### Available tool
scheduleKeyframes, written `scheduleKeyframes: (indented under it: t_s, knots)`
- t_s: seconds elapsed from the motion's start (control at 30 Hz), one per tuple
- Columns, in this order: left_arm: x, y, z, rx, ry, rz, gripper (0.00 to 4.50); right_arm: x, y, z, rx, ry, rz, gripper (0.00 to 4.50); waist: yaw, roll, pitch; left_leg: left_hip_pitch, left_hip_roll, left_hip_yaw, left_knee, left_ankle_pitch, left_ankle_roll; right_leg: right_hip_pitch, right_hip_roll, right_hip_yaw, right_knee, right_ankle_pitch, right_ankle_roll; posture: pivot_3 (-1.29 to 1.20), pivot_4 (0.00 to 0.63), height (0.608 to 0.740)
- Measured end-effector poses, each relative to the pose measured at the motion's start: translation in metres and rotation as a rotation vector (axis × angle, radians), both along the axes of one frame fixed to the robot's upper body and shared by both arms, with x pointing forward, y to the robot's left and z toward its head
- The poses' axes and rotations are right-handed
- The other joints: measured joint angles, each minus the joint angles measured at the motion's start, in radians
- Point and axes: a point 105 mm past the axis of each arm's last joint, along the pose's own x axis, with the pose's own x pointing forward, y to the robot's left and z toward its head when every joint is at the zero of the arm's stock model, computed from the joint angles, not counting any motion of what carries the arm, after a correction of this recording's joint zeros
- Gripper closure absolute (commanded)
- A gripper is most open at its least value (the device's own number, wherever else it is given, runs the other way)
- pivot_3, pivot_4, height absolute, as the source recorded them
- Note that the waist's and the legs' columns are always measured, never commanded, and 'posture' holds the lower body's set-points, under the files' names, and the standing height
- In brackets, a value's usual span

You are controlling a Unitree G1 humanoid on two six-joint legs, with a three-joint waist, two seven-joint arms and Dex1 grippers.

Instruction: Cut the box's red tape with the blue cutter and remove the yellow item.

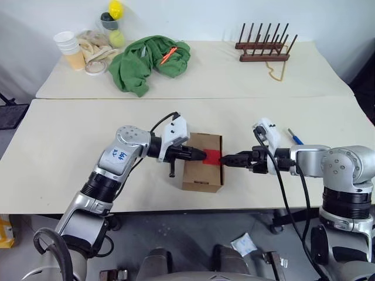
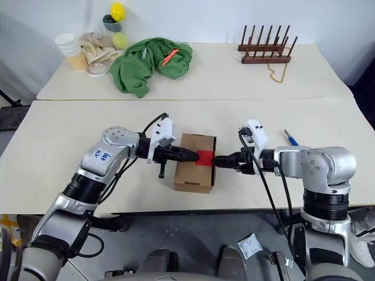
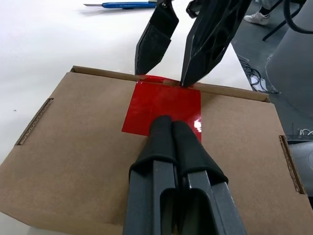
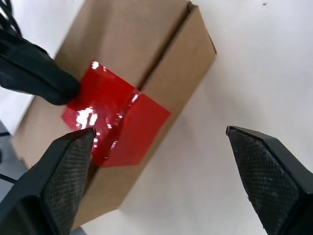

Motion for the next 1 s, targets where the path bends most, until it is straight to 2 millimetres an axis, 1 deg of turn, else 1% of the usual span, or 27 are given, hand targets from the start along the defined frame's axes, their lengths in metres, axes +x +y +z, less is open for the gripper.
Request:
scheduleKeyframes:
  t_s: [0.3, 0.4, 0.5, 0.77, 0.87, 1.0]
  knots:
    - [0.000, 0.000, -0.001, -0.001, -0.001, 0.002, 4.50, 0.000, -0.005, 0.000, -0.048, -0.013, 0.008, 0.01, 0.005, 0.000, 0.000, 0.000, 0.000, 0.000, 0.000, 0.000, 0.000, 0.001, 0.000, 0.000, 0.000, 0.000, 0.000, 0.00, 0.150, 0.740]
    - [-0.001, 0.000, -0.001, -0.004, -0.003, 0.003, 4.50, -0.001, -0.016, -0.003, -0.083, 0.002, -0.015, 0.01, 0.011, 0.000, 0.000, 0.000, 0.000, 0.000, 0.001, 0.000, 0.000, 0.001, 0.000, 0.000, 0.000, 0.000, 0.000, 0.00, 0.150, 0.740]
    - [0.000, 0.000, -0.001, -0.004, -0.006, 0.009, 4.50, -0.001, -0.021, -0.006, -0.094, 0.017, -0.028, 0.01, 0.010, 0.000, 0.000, 0.001, 0.000, 0.000, 0.001, 0.000, 0.000, 0.001, 0.000, 0.000, 0.000, 0.000, 0.000, 0.00, 0.150, 0.740]
    - [0.000, 0.000, -0.001, -0.004, -0.007, 0.009, 4.50, 0.001, -0.021, -0.015, -0.142, 0.038, -0.029, 0.01, 0.011, 0.000, 0.000, 0.001, 0.000, 0.000, 0.001, 0.000, 0.000, 0.001, 0.000, 0.000, 0.000, 0.000, 0.000, 0.00, 0.150, 0.740]
    - [-0.001, 0.000, -0.001, -0.002, -0.010, 0.007, 4.50, 0.005, -0.020, -0.018, -0.205, 0.006, -0.026, 0.01, 0.011, 0.000, 0.000, 0.001, 0.000, 0.000, 0.001, 0.000, 0.000, 0.001, 0.000, 0.000, -0.001, 0.000, 0.000, 0.00, 0.150, 0.740]
    - [-0.002, -0.002, -0.001, -0.001, -0.015, 0.001, 4.50, 0.009, -0.027, -0.022, -0.384, -0.133, 0.011, 0.01, 0.014, 0.000, 0.000, 0.000, 0.000, 0.000, 0.001, 0.000, 0.000, 0.001, 0.000, 0.000, -0.001, 0.000, 0.000, 0.00, 0.150, 0.740]
